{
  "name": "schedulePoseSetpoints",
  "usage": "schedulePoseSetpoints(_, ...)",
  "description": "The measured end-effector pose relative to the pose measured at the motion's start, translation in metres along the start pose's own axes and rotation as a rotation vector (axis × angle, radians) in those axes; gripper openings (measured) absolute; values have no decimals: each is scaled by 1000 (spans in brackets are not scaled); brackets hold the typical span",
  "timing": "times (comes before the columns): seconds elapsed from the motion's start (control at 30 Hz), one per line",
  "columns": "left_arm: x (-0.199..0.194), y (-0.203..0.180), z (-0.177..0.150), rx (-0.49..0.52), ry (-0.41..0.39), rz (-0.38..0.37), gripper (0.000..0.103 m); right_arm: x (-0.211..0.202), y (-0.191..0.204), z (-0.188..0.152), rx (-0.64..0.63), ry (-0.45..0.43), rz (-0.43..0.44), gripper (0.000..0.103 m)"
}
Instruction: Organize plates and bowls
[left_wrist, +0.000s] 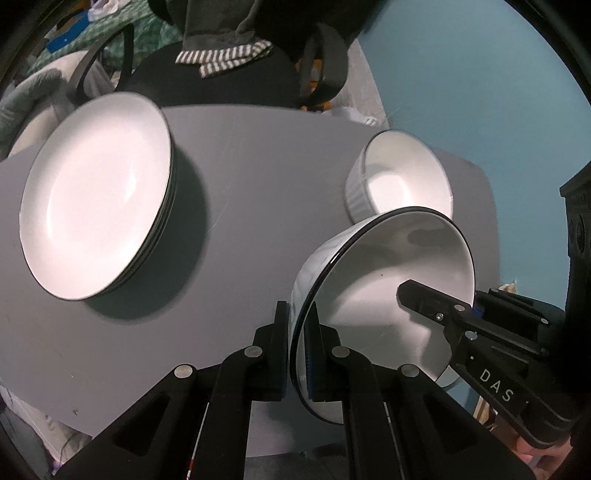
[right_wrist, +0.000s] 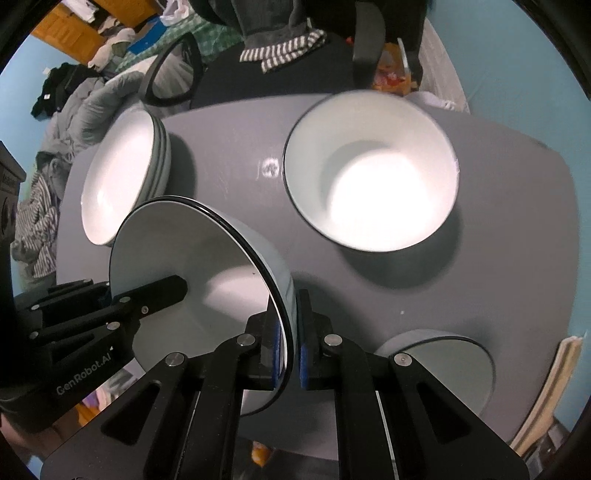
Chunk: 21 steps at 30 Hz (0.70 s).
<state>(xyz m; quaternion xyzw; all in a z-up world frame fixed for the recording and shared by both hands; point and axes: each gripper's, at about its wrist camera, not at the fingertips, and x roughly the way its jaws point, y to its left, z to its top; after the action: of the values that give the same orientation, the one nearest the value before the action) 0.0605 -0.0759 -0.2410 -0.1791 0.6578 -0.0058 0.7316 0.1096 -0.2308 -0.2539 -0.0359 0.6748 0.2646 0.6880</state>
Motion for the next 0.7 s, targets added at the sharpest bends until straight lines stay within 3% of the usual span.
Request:
schedulePoseSetpoints(0.33,-3,-27,31,55,-32,-21,6,-32,-12,29,17,-43,-32,7)
schedulePoseSetpoints(0.7,7,-52,73,126,-26,-10,6,-39,-43,57,52,-53,-58,7)
